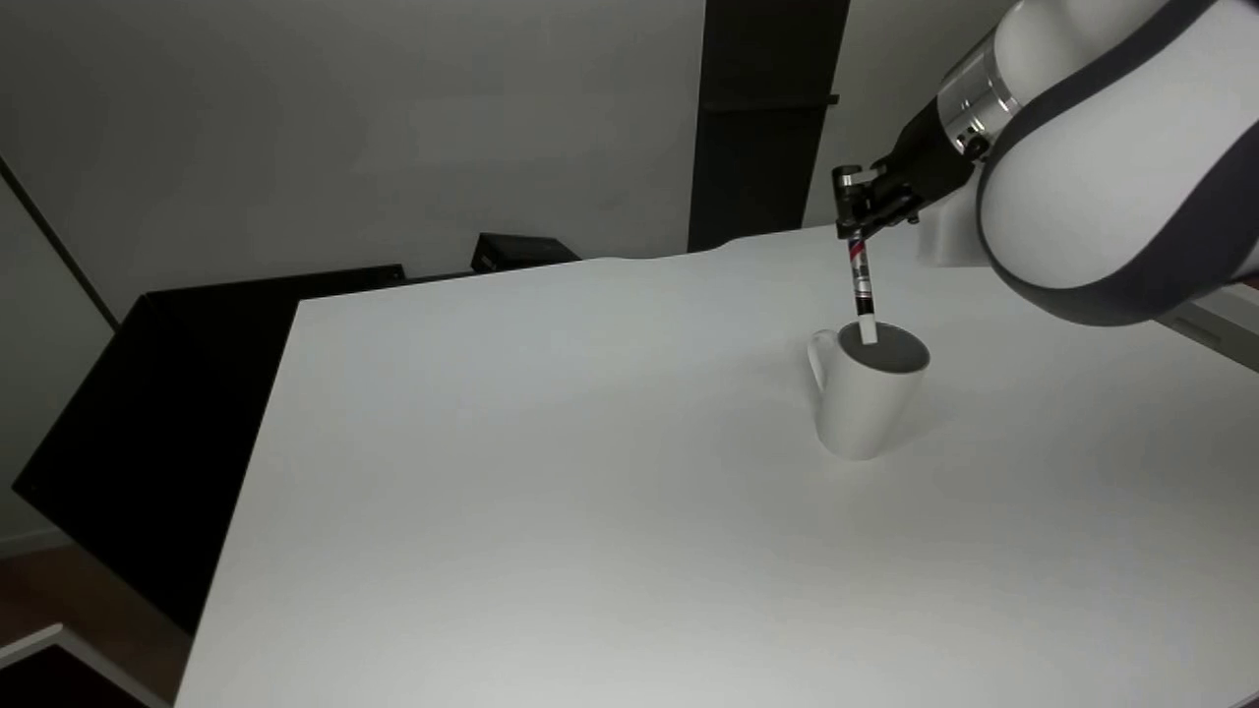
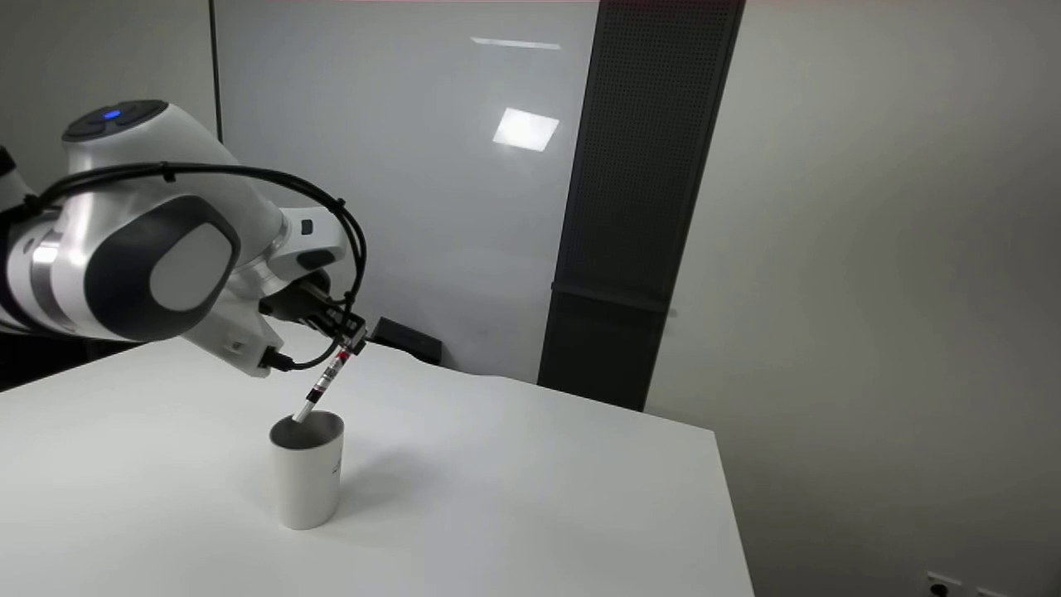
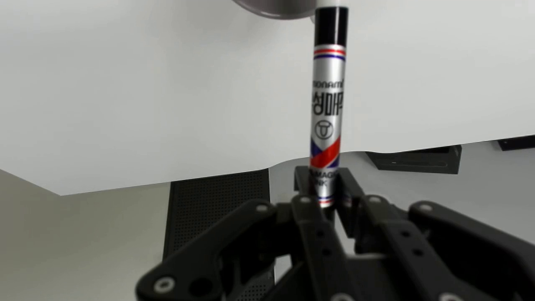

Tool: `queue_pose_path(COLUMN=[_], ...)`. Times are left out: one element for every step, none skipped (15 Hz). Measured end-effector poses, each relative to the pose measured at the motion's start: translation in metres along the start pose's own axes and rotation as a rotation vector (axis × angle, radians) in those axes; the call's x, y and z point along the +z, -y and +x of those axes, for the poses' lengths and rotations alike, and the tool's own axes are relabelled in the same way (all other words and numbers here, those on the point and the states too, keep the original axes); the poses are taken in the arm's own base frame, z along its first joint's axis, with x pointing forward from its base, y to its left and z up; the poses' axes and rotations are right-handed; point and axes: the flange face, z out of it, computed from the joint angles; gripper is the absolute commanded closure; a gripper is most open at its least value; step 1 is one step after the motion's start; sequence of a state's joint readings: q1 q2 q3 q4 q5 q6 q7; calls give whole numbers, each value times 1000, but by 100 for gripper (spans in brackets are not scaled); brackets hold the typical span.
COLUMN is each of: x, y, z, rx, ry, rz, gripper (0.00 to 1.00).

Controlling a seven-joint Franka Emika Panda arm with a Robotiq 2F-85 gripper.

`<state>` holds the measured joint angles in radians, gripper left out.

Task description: Pick an object from the table and place it in basket

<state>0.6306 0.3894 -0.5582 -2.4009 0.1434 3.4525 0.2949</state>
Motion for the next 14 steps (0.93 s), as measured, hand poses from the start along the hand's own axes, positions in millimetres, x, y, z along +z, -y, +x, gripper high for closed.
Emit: queue_pose_path(x=[0, -1, -3, -4, -5, -6, -6, -7, -6, -5, -3, -1, 1, 2], y=[1, 3, 5, 8, 10, 13, 15, 18, 19, 19, 18, 16, 14, 12], z=[0, 0, 0, 1, 0, 0, -1, -1, -3, -6, -9, -12, -15, -17], rx=[0, 0, -2, -4, -7, -12, -18, -24, -30, -34, -37, -39, -41, -44], ry=[-2, -6, -10, -13, -16, -19, -21, -22, -20, -15, -9, -3, 2, 6], rz=[-3, -5, -6, -7, -7, -7, -7, -8, -9, -12, -17, -23, -29, -35], gripper=[93, 93, 93, 93, 93, 93, 93, 93, 93, 93, 93, 93, 93, 93])
